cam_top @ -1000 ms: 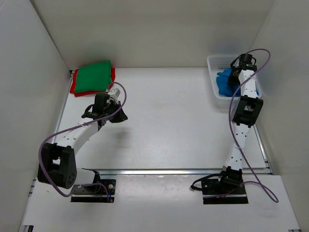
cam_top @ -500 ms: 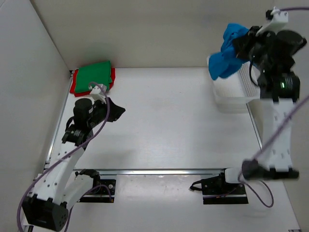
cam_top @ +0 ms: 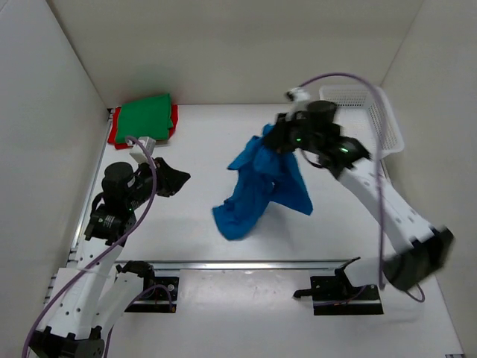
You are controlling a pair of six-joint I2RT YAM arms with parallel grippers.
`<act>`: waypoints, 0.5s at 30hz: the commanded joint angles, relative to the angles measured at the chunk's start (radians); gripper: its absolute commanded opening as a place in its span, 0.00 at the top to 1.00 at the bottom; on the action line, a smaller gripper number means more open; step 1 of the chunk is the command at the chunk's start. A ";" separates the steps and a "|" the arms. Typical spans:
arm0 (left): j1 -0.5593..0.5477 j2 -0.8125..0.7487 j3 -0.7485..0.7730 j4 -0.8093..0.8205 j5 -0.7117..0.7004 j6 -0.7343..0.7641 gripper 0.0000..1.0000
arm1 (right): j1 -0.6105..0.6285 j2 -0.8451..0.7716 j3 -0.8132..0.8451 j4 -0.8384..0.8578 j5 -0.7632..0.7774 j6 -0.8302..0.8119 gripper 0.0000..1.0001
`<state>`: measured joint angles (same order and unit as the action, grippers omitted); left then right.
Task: Fold and stack the t-shirts
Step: Move the tshirt to the center of the board, then flatten out the tshirt
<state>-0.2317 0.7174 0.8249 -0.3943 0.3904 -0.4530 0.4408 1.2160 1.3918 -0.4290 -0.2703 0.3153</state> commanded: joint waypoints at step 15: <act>-0.181 0.339 -0.193 0.181 -0.174 -0.023 0.41 | -0.120 0.255 -0.189 -0.044 0.008 -0.070 0.35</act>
<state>-0.3985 1.0023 0.6476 -0.2932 0.2794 -0.4637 0.3252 1.4467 1.2701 -0.5102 -0.2592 0.2989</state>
